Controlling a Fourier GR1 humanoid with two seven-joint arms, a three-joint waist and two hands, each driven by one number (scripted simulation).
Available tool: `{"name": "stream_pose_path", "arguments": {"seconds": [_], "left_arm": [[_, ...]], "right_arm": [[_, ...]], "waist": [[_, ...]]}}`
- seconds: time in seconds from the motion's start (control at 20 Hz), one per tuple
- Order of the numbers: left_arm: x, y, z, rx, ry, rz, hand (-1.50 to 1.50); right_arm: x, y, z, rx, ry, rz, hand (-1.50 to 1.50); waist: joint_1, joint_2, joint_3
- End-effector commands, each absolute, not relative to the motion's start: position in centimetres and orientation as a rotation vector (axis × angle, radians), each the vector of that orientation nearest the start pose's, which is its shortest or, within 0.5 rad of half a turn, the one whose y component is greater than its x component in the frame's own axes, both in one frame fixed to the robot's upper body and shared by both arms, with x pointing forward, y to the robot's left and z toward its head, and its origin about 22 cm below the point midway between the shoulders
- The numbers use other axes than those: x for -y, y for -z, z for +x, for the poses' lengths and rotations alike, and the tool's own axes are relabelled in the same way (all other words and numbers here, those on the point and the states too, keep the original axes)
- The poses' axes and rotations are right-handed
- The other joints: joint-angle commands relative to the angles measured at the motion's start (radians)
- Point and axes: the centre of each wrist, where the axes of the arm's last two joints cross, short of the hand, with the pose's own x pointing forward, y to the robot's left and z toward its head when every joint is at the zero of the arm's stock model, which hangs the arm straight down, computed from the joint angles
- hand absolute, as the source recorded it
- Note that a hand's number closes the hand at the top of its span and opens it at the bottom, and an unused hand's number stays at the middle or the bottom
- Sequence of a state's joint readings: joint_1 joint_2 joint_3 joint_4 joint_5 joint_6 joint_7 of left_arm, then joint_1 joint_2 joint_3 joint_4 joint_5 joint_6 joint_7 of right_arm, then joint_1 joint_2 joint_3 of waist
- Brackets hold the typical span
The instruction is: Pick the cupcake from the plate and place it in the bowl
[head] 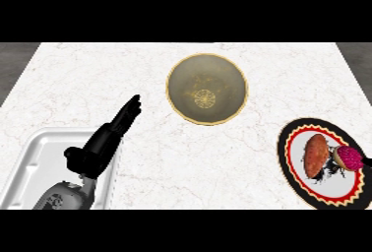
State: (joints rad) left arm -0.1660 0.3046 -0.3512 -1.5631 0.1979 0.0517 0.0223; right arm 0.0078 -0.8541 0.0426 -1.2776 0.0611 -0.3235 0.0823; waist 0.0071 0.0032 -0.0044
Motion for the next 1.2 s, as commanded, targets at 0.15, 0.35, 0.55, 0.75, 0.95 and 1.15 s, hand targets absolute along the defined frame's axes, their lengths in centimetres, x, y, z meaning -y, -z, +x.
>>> {"name": "stream_pose_path", "arguments": {"seconds": [0.15,0.35,0.55,0.75,0.95,1.15], "left_arm": [[-20.2,-3.4,26.5,1.587,0.409,-0.178,0.00],[-18.9,-3.0,27.2,1.586,0.384,-0.162,0.00],[-20.0,-4.0,26.8,1.590,0.392,-0.180,0.00],[-20.2,-2.2,25.6,1.607,0.392,-0.166,0.00],[-21.8,-3.9,26.6,1.587,0.374,-0.180,0.00],[-22.5,-3.5,26.3,1.582,0.381,-0.162,0.00]], "right_arm": [[44.6,-8.8,23.2,0.682,-0.711,-0.849,-1.50],[42.2,-13.6,26.3,0.586,-0.739,-0.746,-1.50],[40.2,-13.7,28.8,0.506,-0.741,-0.663,-1.50],[40.2,-14.7,29.9,0.468,-0.732,-0.656,-1.50],[35.5,-15.0,29.3,0.463,-0.757,-0.675,-1.50],[36.1,-10.1,29.1,0.493,-0.755,-0.706,-1.50]], "waist": [[0.017,0.001,-0.001],[0.007,0.001,0.001],[0.021,0.001,0.004],[0.004,-0.001,0.004],[-0.007,-0.005,0.004],[-0.003,-0.003,0.004]]}}
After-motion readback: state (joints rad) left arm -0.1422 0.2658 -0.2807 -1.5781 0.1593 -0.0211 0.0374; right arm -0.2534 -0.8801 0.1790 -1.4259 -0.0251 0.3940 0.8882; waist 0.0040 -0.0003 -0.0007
